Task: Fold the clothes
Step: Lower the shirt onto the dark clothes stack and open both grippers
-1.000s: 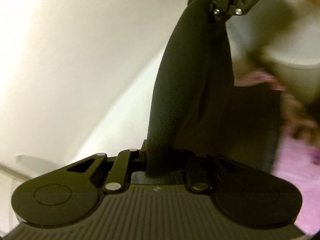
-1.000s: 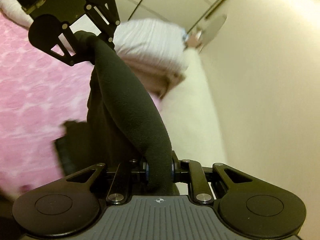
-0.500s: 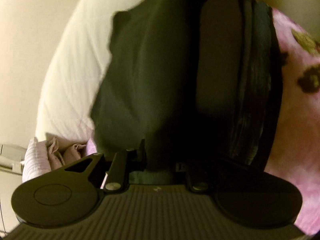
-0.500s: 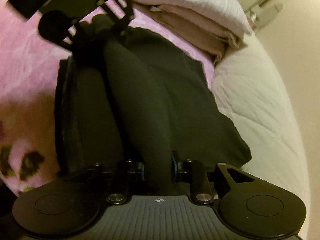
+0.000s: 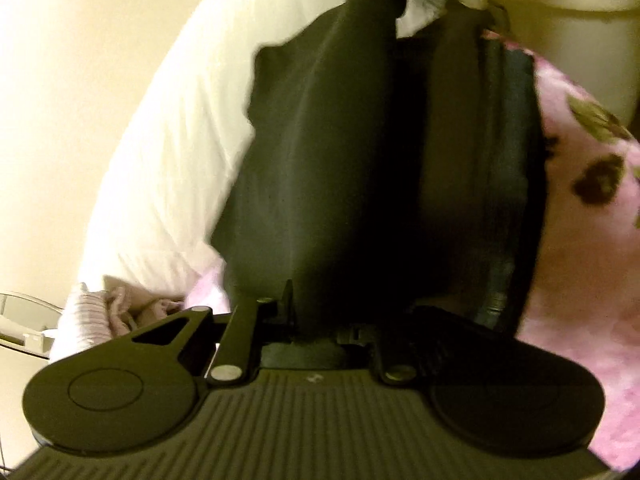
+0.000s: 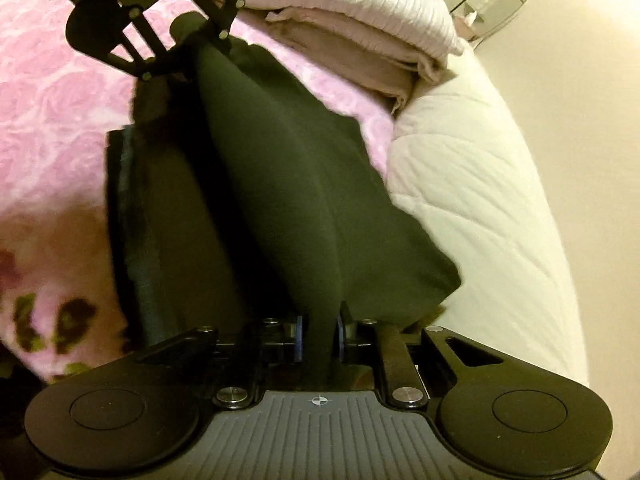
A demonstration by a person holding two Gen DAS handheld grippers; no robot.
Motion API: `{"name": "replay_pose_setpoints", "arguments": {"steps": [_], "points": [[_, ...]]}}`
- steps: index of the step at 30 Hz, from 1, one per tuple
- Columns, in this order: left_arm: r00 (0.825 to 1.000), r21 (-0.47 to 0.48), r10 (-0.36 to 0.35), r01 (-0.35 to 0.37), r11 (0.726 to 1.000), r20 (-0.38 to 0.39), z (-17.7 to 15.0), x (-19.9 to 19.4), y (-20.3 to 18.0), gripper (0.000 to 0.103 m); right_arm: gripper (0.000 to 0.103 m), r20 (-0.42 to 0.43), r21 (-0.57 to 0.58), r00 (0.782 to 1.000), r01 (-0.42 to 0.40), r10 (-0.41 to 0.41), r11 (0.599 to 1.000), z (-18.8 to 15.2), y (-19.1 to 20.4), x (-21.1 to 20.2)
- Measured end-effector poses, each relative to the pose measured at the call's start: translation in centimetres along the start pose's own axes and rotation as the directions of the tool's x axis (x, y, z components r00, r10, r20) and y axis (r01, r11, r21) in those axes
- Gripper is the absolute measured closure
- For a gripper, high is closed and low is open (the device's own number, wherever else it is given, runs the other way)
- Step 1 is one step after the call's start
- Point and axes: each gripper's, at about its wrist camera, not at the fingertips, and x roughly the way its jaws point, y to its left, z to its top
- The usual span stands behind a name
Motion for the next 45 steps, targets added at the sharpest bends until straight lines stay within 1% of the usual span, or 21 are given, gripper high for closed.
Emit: {"name": "replay_pose_setpoints", "arguments": {"steps": [1,4,6,8,10,12,14,17,19,21,24,25,26,28,29,32,34,37,40,42,45], "points": [[1.000,0.018,-0.011,0.011,1.000,-0.012,-0.6,0.8,-0.9,0.091,0.089,-0.018,-0.017,1.000,-0.016,0.016,1.000,-0.3,0.8,0.6],[1.000,0.060,0.013,-0.012,0.998,-0.022,0.3,1.2,-2.6,0.091,0.088,-0.066,-0.090,0.998,-0.020,0.014,0.996,-0.4,2.7,2.8],[1.000,0.027,0.009,-0.008,1.000,-0.023,0.3,0.2,-2.0,0.085,0.087,-0.078,-0.086,0.997,-0.010,0.004,0.996,0.1,2.5,2.9],[1.000,-0.009,0.001,-0.001,1.000,-0.024,0.0,-1.0,-1.5,0.084,0.082,-0.084,-0.050,0.996,-0.016,0.011,0.999,0.2,2.0,2.5],[0.999,-0.076,-0.017,0.015,0.997,-0.030,-0.9,-2.5,-0.6,0.081,0.081,-0.091,-0.010,0.996,-0.025,0.024,1.000,0.1,1.3,1.4],[0.998,-0.170,-0.051,0.045,0.984,-0.032,-2.5,-4.9,0.3,0.080,0.080,-0.096,0.049,0.995,-0.035,0.040,0.998,0.2,0.7,0.2],[0.996,-0.318,-0.091,0.083,0.944,-0.012,-2.3,-7.1,1.2,0.080,0.080,-0.097,0.129,0.993,-0.060,0.072,0.990,0.4,-0.1,-1.3],[0.993,-0.520,-0.104,0.118,0.846,0.057,-2.4,-10.4,4.2,0.080,0.080,-0.025,0.290,0.990,-0.127,0.140,0.949,1.0,-1.4,-4.0],[0.994,-0.597,-0.081,0.108,0.795,0.073,-1.9,-9.9,5.8,0.080,0.080,0.041,0.385,0.986,-0.166,0.163,0.908,1.7,-2.3,-5.2],[0.995,-0.659,-0.066,0.098,0.746,0.072,-2.1,-9.0,7.2,0.080,0.080,0.098,0.461,0.982,-0.186,0.159,0.868,2.8,-3.3,-4.8],[0.992,-0.709,-0.121,0.112,0.696,0.038,-1.9,-4.3,6.9,0.080,0.080,0.155,0.575,0.971,-0.241,0.185,0.782,4.1,-4.4,-2.0],[0.987,-0.718,-0.163,0.118,0.686,0.006,-2.2,-2.7,6.5,0.080,0.080,0.155,0.597,0.966,-0.258,0.206,0.759,4.1,-4.3,-0.8],[0.984,-0.726,-0.180,0.124,0.676,0.000,-2.6,-2.2,6.2,0.080,0.080,0.151,0.616,0.961,-0.274,0.231,0.739,3.9,-4.1,0.3],[0.979,-0.743,-0.206,0.134,0.655,-0.005,-3.2,-1.4,5.9,0.080,0.080,0.137,0.634,0.950,-0.302,0.282,0.712,3.0,-3.4,2.0],[0.976,-0.752,-0.219,0.139,0.645,-0.007,-3.6,-1.0,5.7,0.080,0.080,0.136,0.631,0.944,-0.317,0.301,0.708,2.9,-3.2,2.4],[0.979,-0.747,-0.203,0.120,0.653,-0.021,-2.7,-2.1,6.9,0.081,0.080,0.135,0.609,0.938,-0.332,0.319,0.720,3.2,-4.4,1.3],[0.985,-0.743,-0.169,0.101,0.662,-0.017,-2.0,-2.8,7.9,0.081,0.080,0.146,0.624,0.951,-0.303,0.273,0.721,2.9,-5.9,0.4],[0.989,-0.732,-0.147,0.101,0.673,0.001,-0.9,-1.6,9.9,0.081,0.080,0.129,0.665,0.974,-0.224,0.187,0.713,2.1,-8.7,0.5],[0.991,-0.725,-0.135,0.110,0.680,0.023,0.2,1.1,11.8,0.081,0.080,0.094,0.696,0.987,-0.161,0.134,0.700,1.5,-11.0,3.1],[0.991,-0.722,-0.135,0.098,0.685,0.007,0.6,3.4,12.6,0.081,0.080,0.067,0.691,0.992,-0.127,0.111,0.711,1.4,-12.1,5.4],[0.988,-0.725,-0.149,0.084,0.684,-0.027,0.3,6.5,12.9,0.081,0.080,0.029,0.715,0.992,-0.107,0.123,0.691,0.3,-13.5,9.1]]}}
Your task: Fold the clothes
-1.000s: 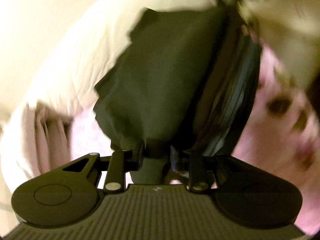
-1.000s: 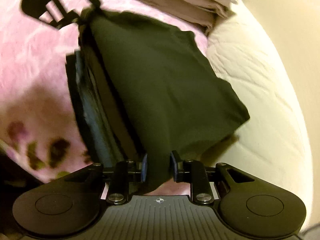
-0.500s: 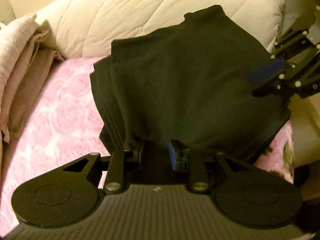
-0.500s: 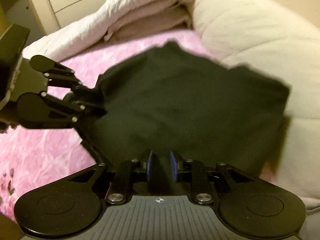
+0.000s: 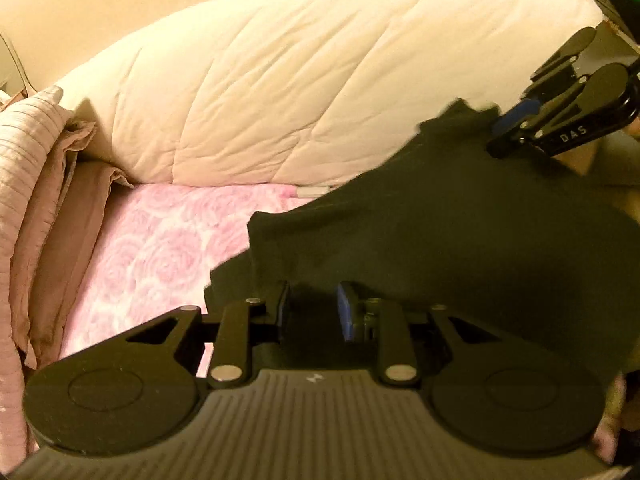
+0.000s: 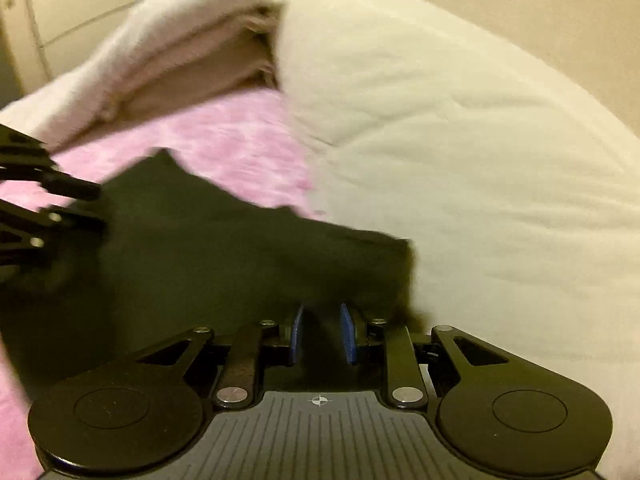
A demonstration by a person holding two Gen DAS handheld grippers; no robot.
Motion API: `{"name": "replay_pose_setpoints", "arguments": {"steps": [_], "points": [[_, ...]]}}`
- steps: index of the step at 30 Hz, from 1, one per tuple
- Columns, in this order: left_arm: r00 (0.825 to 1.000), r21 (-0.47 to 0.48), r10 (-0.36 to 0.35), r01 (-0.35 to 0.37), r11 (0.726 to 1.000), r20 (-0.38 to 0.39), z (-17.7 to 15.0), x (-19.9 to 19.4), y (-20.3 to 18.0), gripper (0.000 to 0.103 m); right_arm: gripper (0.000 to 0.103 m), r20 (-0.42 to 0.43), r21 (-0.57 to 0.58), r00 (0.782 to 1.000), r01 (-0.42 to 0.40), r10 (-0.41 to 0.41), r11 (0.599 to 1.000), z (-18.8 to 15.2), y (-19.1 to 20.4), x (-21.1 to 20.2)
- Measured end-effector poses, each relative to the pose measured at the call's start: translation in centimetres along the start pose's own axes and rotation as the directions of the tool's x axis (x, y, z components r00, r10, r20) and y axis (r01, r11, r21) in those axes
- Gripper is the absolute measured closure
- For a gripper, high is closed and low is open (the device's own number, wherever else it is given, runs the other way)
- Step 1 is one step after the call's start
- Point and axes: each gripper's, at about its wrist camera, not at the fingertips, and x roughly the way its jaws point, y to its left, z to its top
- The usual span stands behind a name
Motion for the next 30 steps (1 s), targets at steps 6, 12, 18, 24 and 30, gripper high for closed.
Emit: {"name": "replay_pose_setpoints", "arguments": {"steps": [6,12,18,24,30], "points": [[1.000,-0.056,0.021,-0.021,0.998,-0.011,-0.1,-1.0,1.3,0.080,0.080,0.003,0.092,1.000,-0.024,0.024,0.995,0.4,-2.1,0.5],[1.000,-0.187,0.019,-0.018,0.982,0.001,-3.7,-8.4,1.8,0.080,0.080,0.048,0.136,0.994,-0.106,0.100,0.985,-2.9,0.9,-6.4],[0.991,-0.187,-0.036,0.011,0.982,-0.128,-9.8,-9.1,-1.8,0.081,0.080,-0.039,0.151,0.984,-0.165,0.172,0.975,-8.4,4.9,-8.2],[0.995,-0.290,0.001,-0.031,0.957,-0.103,-10.0,-12.2,-1.1,0.081,0.079,-0.032,0.179,0.990,-0.127,0.135,0.976,-9.1,5.3,-9.8],[0.995,-0.433,0.029,-0.069,0.899,-0.098,-12.8,-18.2,-1.9,0.056,0.055,-0.014,0.215,0.997,-0.076,0.081,0.974,-10.2,7.2,-14.2]]}}
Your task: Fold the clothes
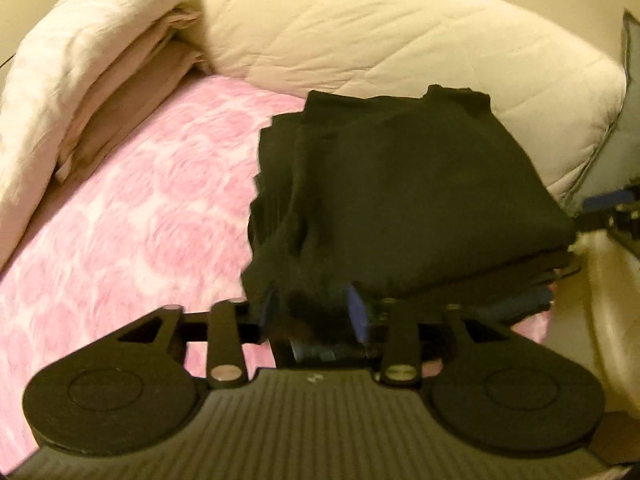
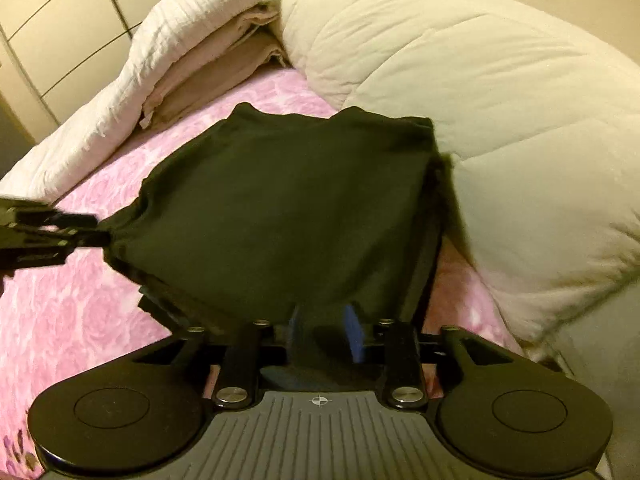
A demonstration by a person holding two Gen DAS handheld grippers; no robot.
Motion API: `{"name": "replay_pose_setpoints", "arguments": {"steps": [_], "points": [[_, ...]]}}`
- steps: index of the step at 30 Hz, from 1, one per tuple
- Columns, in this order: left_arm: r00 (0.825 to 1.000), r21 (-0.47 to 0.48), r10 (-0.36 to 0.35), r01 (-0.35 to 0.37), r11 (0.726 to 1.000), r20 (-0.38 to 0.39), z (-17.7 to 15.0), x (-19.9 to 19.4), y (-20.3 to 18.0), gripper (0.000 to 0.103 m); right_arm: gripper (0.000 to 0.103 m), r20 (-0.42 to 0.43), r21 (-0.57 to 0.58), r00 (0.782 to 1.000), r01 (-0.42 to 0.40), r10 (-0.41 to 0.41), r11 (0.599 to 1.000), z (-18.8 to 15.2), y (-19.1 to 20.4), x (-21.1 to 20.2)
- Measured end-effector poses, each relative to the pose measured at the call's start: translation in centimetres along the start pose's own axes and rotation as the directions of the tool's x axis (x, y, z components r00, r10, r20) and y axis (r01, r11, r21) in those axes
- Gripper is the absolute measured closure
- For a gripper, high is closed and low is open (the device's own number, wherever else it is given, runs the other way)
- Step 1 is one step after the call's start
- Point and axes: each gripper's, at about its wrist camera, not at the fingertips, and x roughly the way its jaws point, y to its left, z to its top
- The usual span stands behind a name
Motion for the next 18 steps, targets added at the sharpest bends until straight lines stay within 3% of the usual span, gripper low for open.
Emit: {"name": "replay_pose_setpoints", "arguments": {"steps": [2,4,6,12,18], "points": [[1.000,-0.037,-0.012,0.012,0.999,-0.005,-1.5,-1.6,0.0,0.046,0.034,0.004,0.017,1.000,0.020,-0.020,1.000,-0.9,1.1,-1.1],[0.999,-0.055,-0.034,0.034,0.998,-0.011,-2.7,-2.9,0.0,0.035,0.029,0.006,0.041,0.999,0.051,-0.051,0.998,-2.3,2.5,-2.5],[0.998,-0.062,-0.059,0.058,0.996,-0.014,-3.9,-4.0,-0.2,0.024,0.027,0.002,0.072,0.997,0.081,-0.082,0.994,-3.5,4.1,-3.5],[0.998,-0.036,-0.069,0.069,0.997,-0.010,-7.3,-8.3,-0.3,0.022,0.024,0.021,0.187,0.988,0.147,-0.154,0.971,-7.0,8.4,-7.6],[0.999,-0.014,-0.034,0.034,0.999,0.015,-10.5,-12.9,0.4,0.015,0.024,0.044,0.207,0.988,0.139,-0.151,0.969,-9.7,14.1,-10.9]]}}
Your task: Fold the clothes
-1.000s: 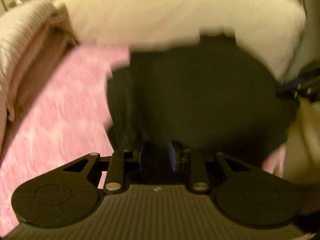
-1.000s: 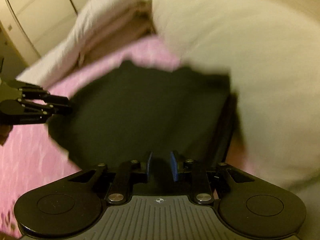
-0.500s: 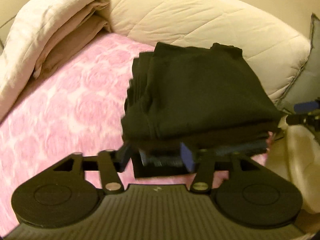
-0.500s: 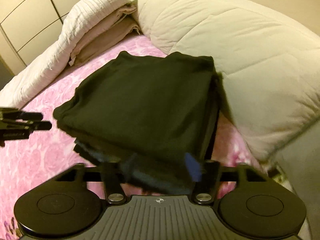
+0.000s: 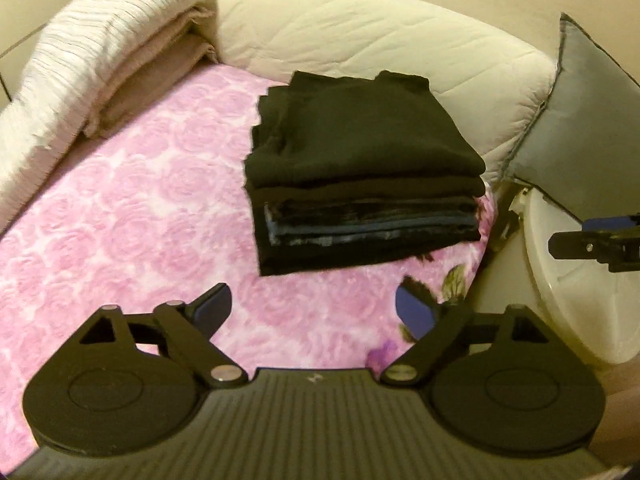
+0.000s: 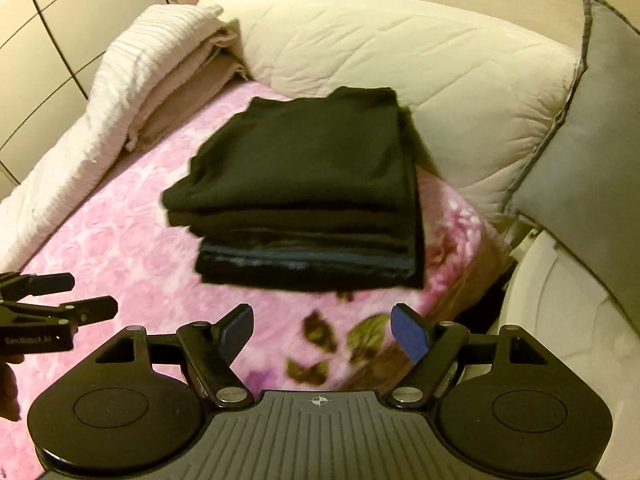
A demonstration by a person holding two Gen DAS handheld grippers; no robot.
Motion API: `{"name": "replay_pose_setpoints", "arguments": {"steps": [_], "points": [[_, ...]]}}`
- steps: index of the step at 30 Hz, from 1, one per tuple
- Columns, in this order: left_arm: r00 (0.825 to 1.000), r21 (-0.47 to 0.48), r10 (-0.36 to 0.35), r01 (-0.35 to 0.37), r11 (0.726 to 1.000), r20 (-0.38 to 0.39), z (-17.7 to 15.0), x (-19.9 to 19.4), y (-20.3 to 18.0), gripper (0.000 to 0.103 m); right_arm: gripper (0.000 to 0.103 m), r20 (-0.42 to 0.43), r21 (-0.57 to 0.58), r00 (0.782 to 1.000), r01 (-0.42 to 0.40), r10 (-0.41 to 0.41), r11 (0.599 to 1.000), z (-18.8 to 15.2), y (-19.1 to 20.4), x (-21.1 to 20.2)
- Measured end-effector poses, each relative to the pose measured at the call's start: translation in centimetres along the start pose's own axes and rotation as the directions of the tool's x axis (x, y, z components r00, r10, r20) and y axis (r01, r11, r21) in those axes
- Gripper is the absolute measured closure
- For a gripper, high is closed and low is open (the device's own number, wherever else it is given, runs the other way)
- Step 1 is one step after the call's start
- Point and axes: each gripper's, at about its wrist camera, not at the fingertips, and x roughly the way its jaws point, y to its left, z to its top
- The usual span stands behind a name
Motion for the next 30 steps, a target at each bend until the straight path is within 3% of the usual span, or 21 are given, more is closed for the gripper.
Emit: {"name": "replay_pose_setpoints", "arguments": {"steps": [5,10,24,30], "points": [[0.999,-0.026,0.022,-0.023,0.999,-0.033,-2.0,-2.2,0.8,0.015,0.024,0.026,-0.010,1.000,-0.008,0.008,1.000,-1.5,2.8,-2.5],[0.997,0.007,0.038,-0.038,0.999,-0.062,-2.8,-3.1,0.2,0.015,0.024,0.032,-0.036,0.999,-0.021,0.023,0.999,-2.0,4.1,-3.6],[0.999,-0.061,-0.013,0.011,0.998,-0.035,-1.2,-3.9,-1.3,0.017,0.024,0.029,-0.041,0.999,0.015,-0.014,0.999,-2.1,3.4,-4.6],[0.998,-0.031,-0.006,0.004,1.000,-0.057,-1.6,-3.5,-2.1,0.016,0.024,0.000,-0.052,0.999,0.045,-0.046,0.998,-2.9,3.8,-4.5]]}}
